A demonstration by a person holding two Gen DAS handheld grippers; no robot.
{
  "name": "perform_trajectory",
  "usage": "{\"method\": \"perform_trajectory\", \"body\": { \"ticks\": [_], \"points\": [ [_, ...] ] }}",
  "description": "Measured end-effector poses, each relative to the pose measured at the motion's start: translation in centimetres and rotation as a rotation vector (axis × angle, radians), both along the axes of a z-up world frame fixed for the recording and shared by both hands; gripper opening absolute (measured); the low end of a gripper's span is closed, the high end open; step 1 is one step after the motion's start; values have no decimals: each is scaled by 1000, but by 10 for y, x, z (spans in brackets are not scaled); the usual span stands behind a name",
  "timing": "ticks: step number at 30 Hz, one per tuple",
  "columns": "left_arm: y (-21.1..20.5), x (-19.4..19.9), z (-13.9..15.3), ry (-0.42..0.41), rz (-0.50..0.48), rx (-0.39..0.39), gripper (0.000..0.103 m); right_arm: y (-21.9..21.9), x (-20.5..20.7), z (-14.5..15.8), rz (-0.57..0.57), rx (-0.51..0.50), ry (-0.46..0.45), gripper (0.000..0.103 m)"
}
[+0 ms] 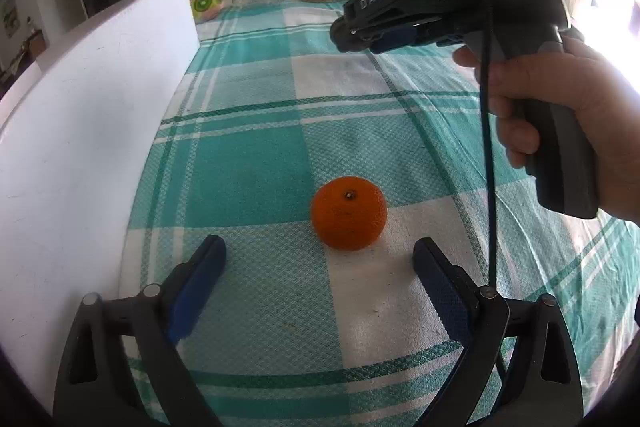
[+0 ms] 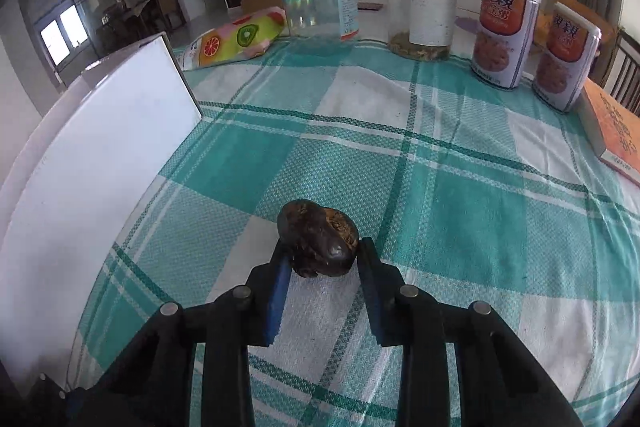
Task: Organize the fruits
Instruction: 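Grasp the dark round fruit with the right tool while the left sets the tangerine down, then lower the dark round fruit to the cloth and open the right tool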
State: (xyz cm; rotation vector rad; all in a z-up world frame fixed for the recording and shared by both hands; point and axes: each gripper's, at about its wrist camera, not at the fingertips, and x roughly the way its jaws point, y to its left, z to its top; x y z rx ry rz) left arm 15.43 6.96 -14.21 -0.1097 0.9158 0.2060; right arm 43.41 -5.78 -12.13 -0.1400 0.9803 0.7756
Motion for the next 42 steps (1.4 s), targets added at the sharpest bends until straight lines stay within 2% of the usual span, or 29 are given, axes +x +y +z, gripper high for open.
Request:
{"method": "perform_trajectory", "body": {
  "ticks": [1, 2, 3, 5, 9, 11, 13, 15, 17, 20, 22, 24, 28, 29, 30, 36, 39, 42],
  "points": [
    [0, 0, 0, 0, 0, 0, 96, -17, -2, 3, -28, 49, 53, 33],
    [0, 0, 0, 0, 0, 0, 96, -37, -5, 6, -55, 103, 115, 25],
    [0, 0, 0, 0, 0, 0, 96, -58, -10, 8, -80, 161, 183, 9],
    [0, 0, 0, 0, 0, 0, 96, -98, -25, 11, -126, 228, 291, 9],
    [0, 0, 0, 0, 0, 1, 96, -165, -51, -2, -286, 204, 404, 11],
    [0, 0, 0, 0, 0, 0, 96, -185, -63, -2, -359, 158, 351, 12],
    [0, 0, 0, 0, 0, 0, 96, -192, -71, 0, -391, 117, 294, 21],
    [0, 0, 0, 0, 0, 1, 96, -178, -74, 4, -364, 60, 215, 37],
    [0, 0, 0, 0, 0, 1, 96, -152, -76, 14, -282, 1, 106, 49],
    [0, 0, 0, 0, 0, 1, 96, -95, -79, 27, -120, -54, -50, 51],
    [0, 0, 0, 0, 0, 1, 96, -55, -73, 27, -35, -95, -122, 54],
    [0, 0, 0, 0, 0, 1, 96, -23, -61, 20, 17, -142, -140, 57],
    [0, 0, 0, 0, -1, 1, 96, 15, -43, -12, 65, -270, -138, 56],
    [0, 0, 0, -1, -1, 1, 96, 14, -42, -11, 55, -243, -149, 46],
    [0, 0, 0, -1, 0, 1, 96, 11, -40, -9, 32, -235, -142, 43],
    [0, 0, 0, -1, 0, 1, 96, -55, -58, 17, -99, -125, -111, 43],
    [0, 0, 0, -1, 0, 1, 96, -101, -87, 27, -176, -108, -90, 43],
    [0, 0, 0, -1, 0, 1, 96, -140, -124, 24, -255, -115, -93, 43]
  ]
}}
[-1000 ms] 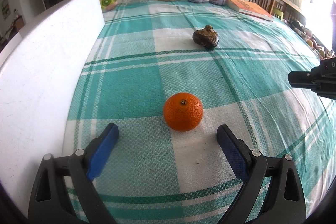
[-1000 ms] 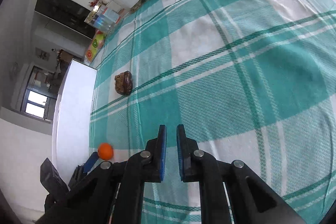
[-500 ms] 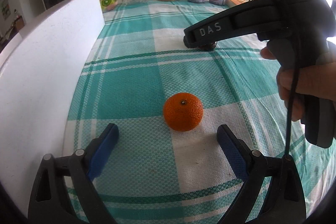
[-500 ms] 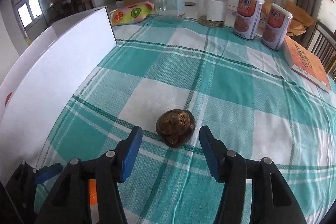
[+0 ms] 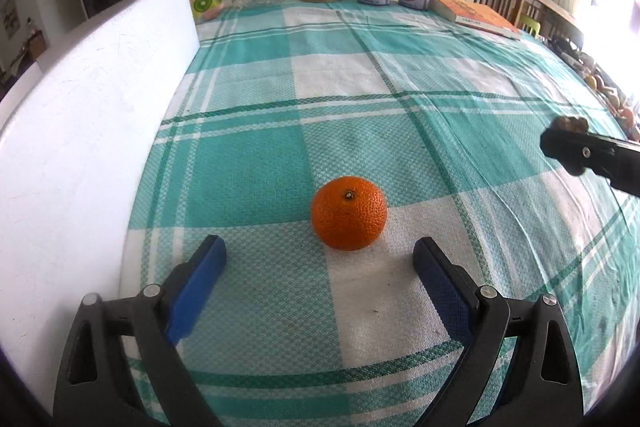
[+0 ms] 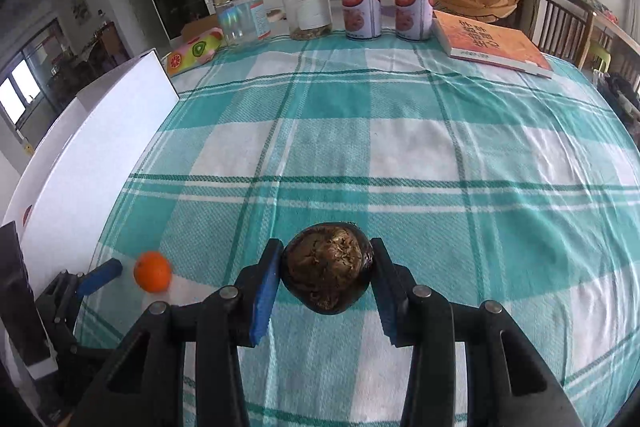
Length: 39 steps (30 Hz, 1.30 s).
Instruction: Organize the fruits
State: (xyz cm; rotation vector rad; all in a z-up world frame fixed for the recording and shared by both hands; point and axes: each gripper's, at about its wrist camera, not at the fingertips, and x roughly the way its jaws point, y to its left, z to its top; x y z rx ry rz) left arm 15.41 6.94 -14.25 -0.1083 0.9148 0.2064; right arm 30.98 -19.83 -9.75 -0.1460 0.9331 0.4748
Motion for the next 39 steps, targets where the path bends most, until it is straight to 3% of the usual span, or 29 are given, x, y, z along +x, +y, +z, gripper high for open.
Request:
{"method": "perform_trajectory", "body": {
  "ticks": [5, 8, 9, 11, 14, 39],
  "points": [
    [0, 0, 0, 0, 0, 0, 96, -33, -37, -30, -122, 6, -4, 44],
    [0, 0, 0, 0, 0, 0, 96, -33, -47, -31, -129, 17, -60, 70],
    [0, 0, 0, 0, 0, 0, 96, -30, -46, -33, -126, -5, -54, 89],
    [0, 0, 0, 0, 0, 0, 96, -22, -44, -36, -101, -38, -38, 100],
    [0, 0, 0, 0, -1, 0, 96, -13, -46, -40, -88, -101, -45, 102],
    [0, 1, 0, 1, -1, 4, 97, -15, -45, -42, -88, -95, -40, 103]
  ]
}}
